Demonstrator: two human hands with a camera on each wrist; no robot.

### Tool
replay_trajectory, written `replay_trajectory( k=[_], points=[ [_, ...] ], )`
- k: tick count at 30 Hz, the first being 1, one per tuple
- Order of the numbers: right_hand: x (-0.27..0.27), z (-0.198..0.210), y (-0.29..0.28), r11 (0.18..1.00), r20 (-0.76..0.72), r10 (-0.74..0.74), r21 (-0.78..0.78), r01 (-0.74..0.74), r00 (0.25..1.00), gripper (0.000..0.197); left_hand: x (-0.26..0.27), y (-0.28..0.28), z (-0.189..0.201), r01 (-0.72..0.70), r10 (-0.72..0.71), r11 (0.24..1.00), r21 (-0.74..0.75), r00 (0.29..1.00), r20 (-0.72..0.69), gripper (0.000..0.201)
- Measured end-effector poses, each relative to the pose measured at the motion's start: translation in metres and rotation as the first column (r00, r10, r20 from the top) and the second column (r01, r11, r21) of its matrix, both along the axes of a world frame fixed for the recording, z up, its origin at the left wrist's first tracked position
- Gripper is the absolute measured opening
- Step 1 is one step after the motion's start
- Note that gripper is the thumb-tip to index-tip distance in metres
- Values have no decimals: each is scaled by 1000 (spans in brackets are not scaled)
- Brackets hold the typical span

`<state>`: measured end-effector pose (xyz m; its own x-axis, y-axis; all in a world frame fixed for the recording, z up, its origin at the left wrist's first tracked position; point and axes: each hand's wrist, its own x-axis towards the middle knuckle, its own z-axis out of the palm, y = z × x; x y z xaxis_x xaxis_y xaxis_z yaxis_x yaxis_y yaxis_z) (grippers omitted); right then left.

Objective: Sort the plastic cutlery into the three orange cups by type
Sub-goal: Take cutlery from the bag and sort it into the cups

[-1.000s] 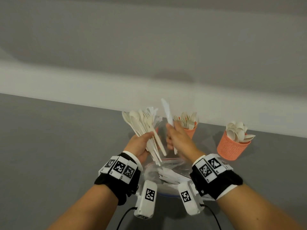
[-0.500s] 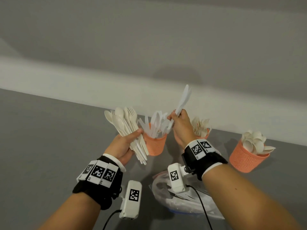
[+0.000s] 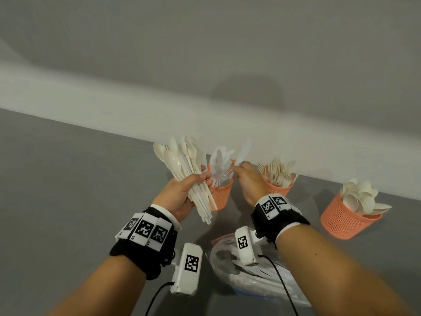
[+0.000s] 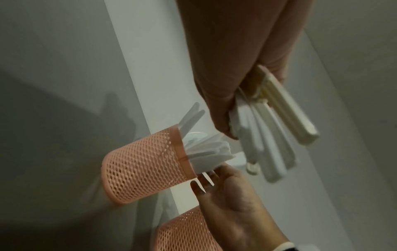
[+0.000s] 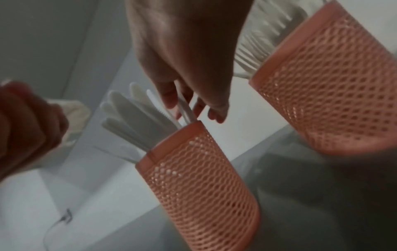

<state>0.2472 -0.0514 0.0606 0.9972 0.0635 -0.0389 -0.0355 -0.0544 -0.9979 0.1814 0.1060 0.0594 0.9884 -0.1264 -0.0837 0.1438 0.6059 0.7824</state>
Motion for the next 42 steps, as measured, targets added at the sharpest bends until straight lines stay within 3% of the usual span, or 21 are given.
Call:
replay_trajectory(
  k=[2,4,7,9,11,12,14,15,17,19,24,28,30,33,37,42],
  points=[
    [2,-5,1,971,4,65,-233,-62,998,25,0,-3,0,18,-18,1000,6,1000,19,21],
    [6,-12,-2,913,-67,162,-368,-175,984,22,0,-4,0,23,-24,1000,4,999,25,14],
    [9,-14,-10,953,-118,143,-251,-169,983,36,1,-3,0,19,-19,1000,-6,1000,17,11],
    [7,-6,-17,980,72,-25,-197,38,997,50,1,-4,3,-5,5,1000,-6,1000,5,15],
    [-1,10,-19,965,303,-134,-177,193,943,46,2,-6,6,-33,33,999,-25,999,-15,17],
    [-8,19,-18,964,392,-99,-188,186,914,40,3,-7,6,-49,48,998,-45,998,-28,15],
    [-26,37,-12,962,465,109,-270,23,878,27,5,-9,7,-75,71,994,-80,996,-59,13],
    [-36,45,-9,935,431,250,-339,-101,867,23,6,-10,8,-82,76,992,-91,994,-73,13],
    [-51,52,-4,799,269,503,-508,-323,821,21,8,-12,10,-70,62,993,-100,995,-73,14],
    [-59,51,-1,623,160,631,-688,-374,759,30,7,-14,14,-57,49,993,-101,996,-81,17],
    [-64,45,1,411,71,694,-856,-313,716,57,3,-19,18,-50,36,991,-127,994,-107,24],
    [-66,38,0,319,29,702,-906,-278,711,74,4,-17,17,-58,31,986,-153,984,-177,17],
    [-66,29,3,342,121,671,-926,-161,731,65,4,-17,18,-55,23,986,-159,979,-201,15],
    [-67,19,6,468,288,611,-883,-43,738,39,3,-22,23,-43,14,990,-136,978,-209,17],
    [-68,20,1,658,272,511,-734,-168,816,30,4,-25,21,-51,28,993,-109,980,-199,21],
    [-67,17,-13,758,121,476,-558,-337,871,11,11,-20,18,-85,62,992,-90,971,-232,14]
  ],
)
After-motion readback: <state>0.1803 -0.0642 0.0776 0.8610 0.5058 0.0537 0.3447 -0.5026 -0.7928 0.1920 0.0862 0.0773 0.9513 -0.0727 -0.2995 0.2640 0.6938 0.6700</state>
